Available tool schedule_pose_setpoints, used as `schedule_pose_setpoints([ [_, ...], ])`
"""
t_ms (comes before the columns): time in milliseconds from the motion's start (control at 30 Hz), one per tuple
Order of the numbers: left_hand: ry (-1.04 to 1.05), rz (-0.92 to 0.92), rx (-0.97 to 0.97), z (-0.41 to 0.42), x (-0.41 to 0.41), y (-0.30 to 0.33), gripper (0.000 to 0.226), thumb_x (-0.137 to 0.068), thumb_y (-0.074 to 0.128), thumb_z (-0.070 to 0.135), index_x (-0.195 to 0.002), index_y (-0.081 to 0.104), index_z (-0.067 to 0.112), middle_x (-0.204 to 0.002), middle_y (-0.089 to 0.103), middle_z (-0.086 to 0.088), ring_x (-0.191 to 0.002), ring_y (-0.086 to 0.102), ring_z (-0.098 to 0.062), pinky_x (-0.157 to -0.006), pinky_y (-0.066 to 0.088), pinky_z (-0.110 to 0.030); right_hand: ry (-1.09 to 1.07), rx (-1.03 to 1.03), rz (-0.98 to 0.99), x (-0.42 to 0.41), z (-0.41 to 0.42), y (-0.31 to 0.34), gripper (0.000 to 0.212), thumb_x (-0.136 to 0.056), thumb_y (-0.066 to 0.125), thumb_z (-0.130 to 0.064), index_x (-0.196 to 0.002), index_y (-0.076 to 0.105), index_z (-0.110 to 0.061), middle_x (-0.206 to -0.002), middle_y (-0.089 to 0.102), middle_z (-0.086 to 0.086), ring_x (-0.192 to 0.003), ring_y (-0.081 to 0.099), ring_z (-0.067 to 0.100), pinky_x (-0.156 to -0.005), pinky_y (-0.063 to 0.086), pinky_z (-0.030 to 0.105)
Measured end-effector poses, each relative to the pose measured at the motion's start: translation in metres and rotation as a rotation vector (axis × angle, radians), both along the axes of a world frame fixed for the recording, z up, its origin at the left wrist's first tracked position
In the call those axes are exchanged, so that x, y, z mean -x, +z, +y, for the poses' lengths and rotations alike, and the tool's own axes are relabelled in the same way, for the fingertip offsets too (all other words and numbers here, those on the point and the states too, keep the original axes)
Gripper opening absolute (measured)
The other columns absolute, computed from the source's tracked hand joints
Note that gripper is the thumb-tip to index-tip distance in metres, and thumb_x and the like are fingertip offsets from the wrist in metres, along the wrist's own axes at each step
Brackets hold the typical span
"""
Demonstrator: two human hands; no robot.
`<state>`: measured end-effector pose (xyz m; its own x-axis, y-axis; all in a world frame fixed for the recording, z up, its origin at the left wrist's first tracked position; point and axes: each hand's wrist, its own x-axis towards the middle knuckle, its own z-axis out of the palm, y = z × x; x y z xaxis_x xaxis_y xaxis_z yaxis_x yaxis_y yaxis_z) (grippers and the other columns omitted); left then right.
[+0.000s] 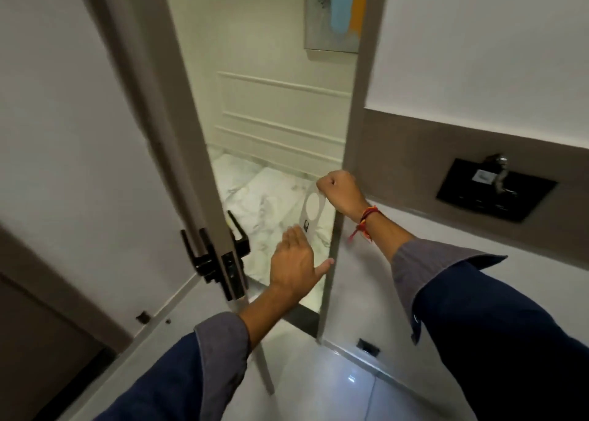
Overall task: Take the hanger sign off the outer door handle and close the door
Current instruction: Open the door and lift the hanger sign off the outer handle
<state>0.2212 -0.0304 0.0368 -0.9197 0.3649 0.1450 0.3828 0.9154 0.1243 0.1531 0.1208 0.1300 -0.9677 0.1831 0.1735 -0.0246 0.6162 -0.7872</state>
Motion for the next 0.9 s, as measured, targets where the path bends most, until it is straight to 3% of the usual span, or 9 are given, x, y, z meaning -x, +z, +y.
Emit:
schedule_pose_setpoints([
  [100,-0.137,0.044,0.004,0.046,-0.001,-0.017,0.080,-0.099,0.053,0.040,-0.151,0.016,-0.008,-0.150,0.041,-0.029,-0.127,0.055,-0.036,-0.094,0.054,-0.041,-0.160,0.074,-0.002,-0.029,0.045,-0.001,0.037,-0.092,0.062,-0.012,-0.059,0.045,-0.012,-0.062,0.037,0.009,-0.062,0.035,0.018,-0.060,0.030,0.032],
  [167,-0.226,0.102,0.046,0.071,-0.008,-0.017,0.061,-0.095,0.058,0.011,-0.147,0.031,-0.008,-0.117,0.069,-0.022,-0.086,0.073,-0.031,-0.065,0.060,-0.037,-0.245,0.134,-0.003,-0.048,0.074,-0.003,0.036,-0.093,0.063,-0.013,-0.061,0.048,-0.008,-0.064,0.042,0.013,-0.065,0.040,0.020,-0.060,0.036,0.037],
  [233,-0.324,0.127,0.034,0.093,-0.018,-0.018,0.046,-0.093,0.058,0.004,-0.138,0.047,-0.004,-0.088,0.074,-0.012,-0.063,0.072,-0.028,-0.052,0.058,-0.037,-0.319,0.226,0.005,-0.070,0.104,-0.006,0.035,-0.095,0.063,-0.014,-0.067,0.056,0.005,-0.072,0.060,0.025,-0.070,0.052,0.024,-0.067,0.051,0.048],
  [300,-0.438,0.013,-0.134,0.121,-0.027,-0.027,0.027,-0.101,0.046,0.010,-0.127,0.052,0.002,-0.087,0.073,-0.014,-0.068,0.070,-0.032,-0.060,0.060,-0.042,-0.341,0.340,-0.017,-0.102,0.139,-0.015,0.040,-0.101,0.060,-0.022,-0.085,0.065,0.014,-0.099,0.074,0.029,-0.082,0.062,0.024,-0.074,0.054,0.045],
  [400,-0.557,-0.384,-0.600,0.168,-0.053,-0.033,0.028,-0.107,0.039,0.024,-0.110,0.059,0.005,-0.089,0.073,-0.015,-0.072,0.071,-0.028,-0.067,0.061,-0.044,-0.376,0.423,-0.090,-0.169,0.194,-0.032,0.041,-0.105,0.057,-0.036,-0.101,0.064,0.005,-0.104,0.072,0.018,-0.092,0.063,0.030,-0.076,0.048,0.043],
  [500,-0.582,-0.681,-0.826,0.215,-0.084,-0.044,0.023,-0.104,0.050,0.022,-0.110,0.066,0.006,-0.096,0.077,-0.012,-0.078,0.074,-0.020,-0.070,0.063,-0.037,-0.436,0.442,-0.148,-0.245,0.248,-0.064,0.011,-0.102,0.063,-0.015,-0.103,0.054,-0.009,-0.114,0.073,0.032,-0.090,0.068,0.034,-0.073,0.053,0.045],
  [633,-0.660,-0.927,-0.813,0.282,-0.135,-0.065,0.023,-0.098,0.061,0.022,-0.113,0.070,0.007,-0.105,0.077,-0.009,-0.086,0.077,-0.021,-0.078,0.063,-0.038,-0.504,0.477,-0.322,-0.346,0.299,-0.112,0.026,-0.091,0.068,0.007,-0.110,0.053,-0.003,-0.117,0.068,0.041,-0.090,0.070,0.039,-0.076,0.060,0.046],
  [800,-0.754,-1.030,-0.705,0.380,-0.241,-0.097,0.012,-0.095,0.066,0.023,-0.104,0.074,0.018,-0.094,0.078,0.003,-0.077,0.077,-0.011,-0.061,0.059,-0.018,-0.583,0.531,-0.463,-0.478,0.350,-0.163,0.042,-0.093,0.068,0.007,-0.135,0.062,0.010,-0.131,0.069,0.030,-0.111,0.070,0.051,-0.088,0.061,0.050],
  [900,-0.783,-1.071,-0.614,0.448,-0.308,-0.121,0.016,-0.095,0.067,0.024,-0.102,0.075,0.013,-0.093,0.079,0.003,-0.075,0.076,-0.009,-0.057,0.056,-0.015,-0.761,0.636,-0.440,-0.556,0.393,-0.187,0.039,-0.095,0.066,0.009,-0.133,0.062,0.013,-0.132,0.068,0.032,-0.101,0.072,0.050,-0.082,0.062,0.043],
])
